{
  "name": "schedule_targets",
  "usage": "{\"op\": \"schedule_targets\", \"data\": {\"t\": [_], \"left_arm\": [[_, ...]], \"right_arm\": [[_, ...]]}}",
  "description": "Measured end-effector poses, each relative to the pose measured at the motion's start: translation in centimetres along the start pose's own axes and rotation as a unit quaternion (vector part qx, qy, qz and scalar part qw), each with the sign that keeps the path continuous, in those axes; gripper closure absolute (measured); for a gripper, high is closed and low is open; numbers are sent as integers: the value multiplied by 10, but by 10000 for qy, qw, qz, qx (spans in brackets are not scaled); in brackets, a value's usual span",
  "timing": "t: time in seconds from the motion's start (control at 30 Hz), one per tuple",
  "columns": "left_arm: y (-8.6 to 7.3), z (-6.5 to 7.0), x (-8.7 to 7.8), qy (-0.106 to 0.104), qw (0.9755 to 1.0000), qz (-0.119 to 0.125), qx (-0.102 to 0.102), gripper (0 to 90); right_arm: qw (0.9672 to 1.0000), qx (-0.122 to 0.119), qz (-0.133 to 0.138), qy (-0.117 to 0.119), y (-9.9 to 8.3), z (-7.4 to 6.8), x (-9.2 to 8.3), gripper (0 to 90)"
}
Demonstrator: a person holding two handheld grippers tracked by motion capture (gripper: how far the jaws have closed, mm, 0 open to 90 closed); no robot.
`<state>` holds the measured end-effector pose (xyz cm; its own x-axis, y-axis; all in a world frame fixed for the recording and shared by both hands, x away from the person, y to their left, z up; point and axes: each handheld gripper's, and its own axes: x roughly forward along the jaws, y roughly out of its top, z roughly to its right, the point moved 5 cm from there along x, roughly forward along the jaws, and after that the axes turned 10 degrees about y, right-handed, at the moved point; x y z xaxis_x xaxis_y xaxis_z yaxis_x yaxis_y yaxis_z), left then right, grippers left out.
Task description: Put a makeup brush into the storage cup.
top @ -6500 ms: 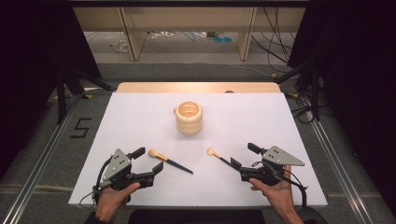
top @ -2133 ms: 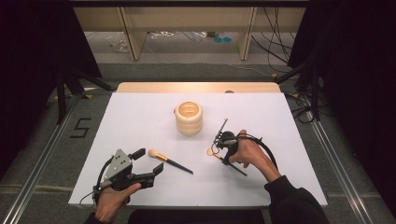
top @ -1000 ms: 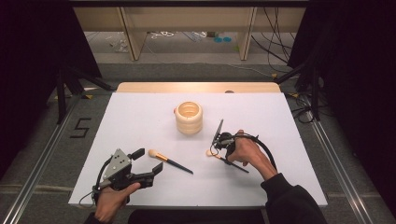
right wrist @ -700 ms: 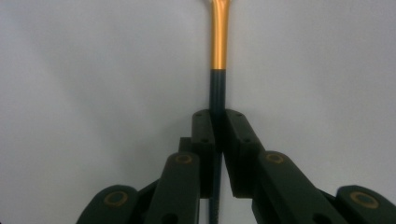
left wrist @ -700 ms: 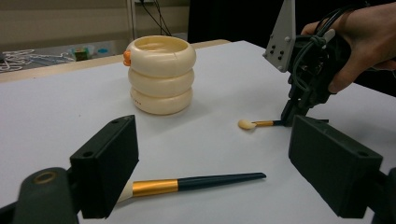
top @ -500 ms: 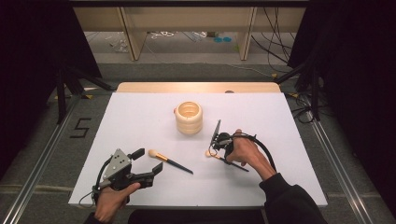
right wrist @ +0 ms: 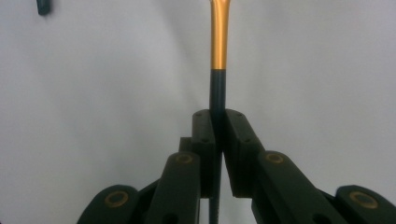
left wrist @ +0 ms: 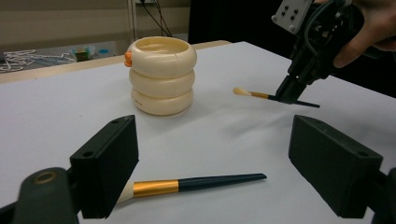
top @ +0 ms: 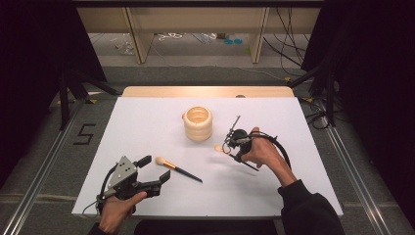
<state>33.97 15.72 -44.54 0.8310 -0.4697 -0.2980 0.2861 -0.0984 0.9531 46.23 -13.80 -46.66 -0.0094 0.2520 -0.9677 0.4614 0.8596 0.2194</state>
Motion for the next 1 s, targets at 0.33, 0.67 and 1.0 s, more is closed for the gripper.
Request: {"op": "schedule_targets", "data": {"t": [0.33,0.67,1.0], "left_arm": [[0,0,1,-16,10000,15,-12,157],[0,0,0,7,10000,-8,-3,157],[0,0,0,8,10000,-6,4,157]], "right_arm": [[9969,-94,782,-40,7,2,-22,834],[9853,-157,1700,-38,15,7,-37,834],[9742,-132,2251,-48,22,10,-42,834]]}}
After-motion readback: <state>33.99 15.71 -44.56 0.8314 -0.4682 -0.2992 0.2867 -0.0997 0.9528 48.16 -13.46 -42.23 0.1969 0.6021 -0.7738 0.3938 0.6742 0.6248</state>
